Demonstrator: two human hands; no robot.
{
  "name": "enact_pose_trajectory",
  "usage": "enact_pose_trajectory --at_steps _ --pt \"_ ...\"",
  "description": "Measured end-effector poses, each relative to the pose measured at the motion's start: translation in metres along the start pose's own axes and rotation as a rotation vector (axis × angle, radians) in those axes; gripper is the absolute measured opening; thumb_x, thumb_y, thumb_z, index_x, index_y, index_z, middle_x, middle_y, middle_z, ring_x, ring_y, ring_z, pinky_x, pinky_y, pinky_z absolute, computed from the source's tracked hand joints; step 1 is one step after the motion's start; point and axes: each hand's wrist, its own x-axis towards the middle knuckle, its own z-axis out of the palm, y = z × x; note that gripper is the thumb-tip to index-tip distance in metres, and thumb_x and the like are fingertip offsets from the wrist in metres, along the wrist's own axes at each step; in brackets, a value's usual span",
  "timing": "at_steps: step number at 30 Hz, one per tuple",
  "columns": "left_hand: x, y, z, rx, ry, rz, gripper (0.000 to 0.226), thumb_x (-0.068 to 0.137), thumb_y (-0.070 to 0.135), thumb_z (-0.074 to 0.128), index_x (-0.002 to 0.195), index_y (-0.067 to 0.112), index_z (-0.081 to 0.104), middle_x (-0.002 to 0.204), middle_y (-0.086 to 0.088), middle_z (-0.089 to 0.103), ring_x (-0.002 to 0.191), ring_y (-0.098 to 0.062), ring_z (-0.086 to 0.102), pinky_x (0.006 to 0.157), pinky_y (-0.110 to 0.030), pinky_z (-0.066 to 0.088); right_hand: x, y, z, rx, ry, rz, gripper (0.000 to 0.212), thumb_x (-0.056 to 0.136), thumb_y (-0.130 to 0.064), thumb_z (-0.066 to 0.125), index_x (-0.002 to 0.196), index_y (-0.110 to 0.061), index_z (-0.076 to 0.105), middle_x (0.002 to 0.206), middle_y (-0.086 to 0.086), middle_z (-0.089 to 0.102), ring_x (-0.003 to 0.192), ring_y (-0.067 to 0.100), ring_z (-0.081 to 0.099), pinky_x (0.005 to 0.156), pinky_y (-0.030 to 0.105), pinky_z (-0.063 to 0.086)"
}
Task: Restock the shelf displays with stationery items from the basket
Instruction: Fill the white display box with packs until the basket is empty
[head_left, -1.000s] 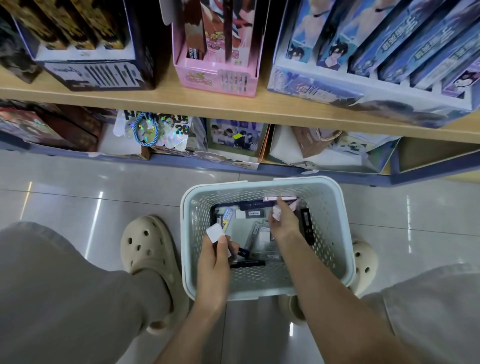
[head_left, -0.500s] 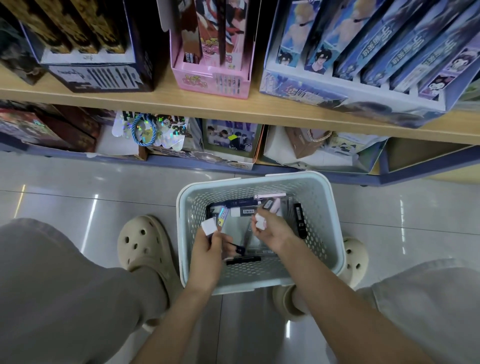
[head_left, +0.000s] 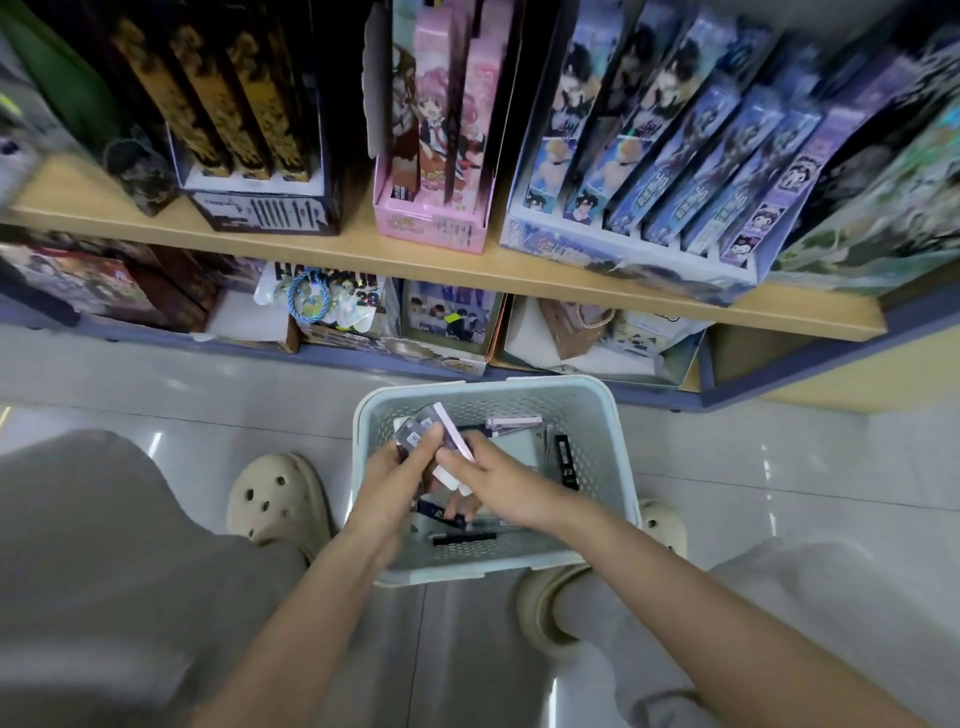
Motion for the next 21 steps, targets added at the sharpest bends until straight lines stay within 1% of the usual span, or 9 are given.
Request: enact_pose_trajectory --at_steps 3,7,10,13,14,15,17,19,21 --pt "-0.007 0.011 0.000 -0.019 0.024 0.043 0.029 0.091 0.035 0.058 0.086 0.009 0.070 0.071 -0.015 0.066 0.053 -0.023 0.054 0.063 -0.035 0.047 -0.009 -0.012 0.006 -0.031 0.093 -0.010 0.035 0.102 -0.033 0.034 0.131 -0.014 0.033 0.094 -0.002 0.053 0.065 0.013 0.057 0.060 0.029 0.051" --pt "-0.014 0.023 0.008 -0.077 0.166 0.062 0.030 0.096 0.027 0.053 0.077 0.006 0.062 0.057 -0.007 0.059 0.049 -0.020 0.048 0.050 -0.030 0.035 -0.022 -0.031 0.017 0.126 0.213 -0.074 0.034 0.103 -0.025 0.035 0.133 -0.011 0.041 0.089 0.004 0.054 0.065 0.013 0.058 0.059 0.022 0.056" --pt "-0.026 0.037 0.015 -0.135 0.201 0.113 0.025 0.096 0.024 0.053 0.080 0.007 0.062 0.068 -0.009 0.065 0.059 -0.021 0.056 0.058 -0.032 0.042 -0.032 -0.045 0.020 0.191 0.370 -0.102 0.034 0.103 -0.024 0.035 0.131 -0.007 0.042 0.081 0.011 0.057 0.066 0.019 0.061 0.073 0.038 0.059" --pt "-0.038 0.051 0.019 -0.193 0.198 0.192 0.022 0.097 0.019 0.051 0.082 0.010 0.065 0.073 -0.005 0.070 0.066 -0.020 0.063 0.063 -0.032 0.049 -0.043 -0.061 0.019 0.098 0.444 -0.120 0.026 0.103 -0.028 0.034 0.119 -0.014 0.048 0.096 0.022 0.062 0.074 0.024 0.063 0.080 0.047 0.056" --pt "-0.042 0.056 0.021 -0.213 0.191 0.205 0.021 0.097 0.018 0.051 0.084 0.011 0.065 0.074 -0.003 0.071 0.066 -0.019 0.065 0.062 -0.030 0.052 -0.048 -0.067 0.019 0.039 0.471 -0.108 0.031 0.103 -0.031 0.033 0.114 -0.008 0.051 0.101 0.022 0.064 0.081 0.027 0.064 0.083 0.048 0.054" --pt "-0.046 0.062 0.022 -0.236 0.182 0.207 0.019 0.097 0.017 0.051 0.087 0.010 0.066 0.075 -0.003 0.072 0.067 -0.018 0.066 0.060 -0.028 0.054 -0.051 -0.072 0.017 -0.011 0.492 -0.087 0.040 0.103 -0.034 0.033 0.113 -0.001 0.053 0.106 0.021 0.064 0.089 0.030 0.063 0.088 0.047 0.051" --pt "-0.056 0.073 0.023 -0.265 0.161 0.199 0.016 0.097 0.020 0.051 0.094 0.011 0.064 0.080 -0.004 0.071 0.069 -0.016 0.067 0.058 -0.027 0.055 -0.060 -0.083 0.011 -0.022 0.522 -0.069 0.043 0.102 -0.034 0.034 0.108 -0.001 0.061 0.105 0.013 0.066 0.092 0.019 0.062 0.087 0.026 0.049" --pt "-0.067 0.089 0.023 -0.252 0.135 0.202 0.016 0.098 0.022 0.050 0.094 0.012 0.061 0.085 -0.005 0.070 0.074 -0.019 0.065 0.063 -0.030 0.054 -0.070 -0.097 0.002 0.062 0.515 -0.087 0.030 0.103 -0.028 0.036 0.101 -0.011 0.062 0.093 -0.005 0.064 0.077 0.001 0.057 0.063 0.006 0.043" --pt "-0.079 0.107 0.022 -0.232 0.104 0.239 0.018 0.098 0.023 0.049 0.090 0.013 0.061 0.083 -0.005 0.069 0.075 -0.018 0.064 0.067 -0.031 0.050 -0.082 -0.108 -0.008 0.084 0.527 -0.096 0.023 0.103 -0.021 0.036 0.101 -0.008 0.055 0.085 -0.008 0.061 0.062 0.001 0.051 0.054 0.007 0.040"
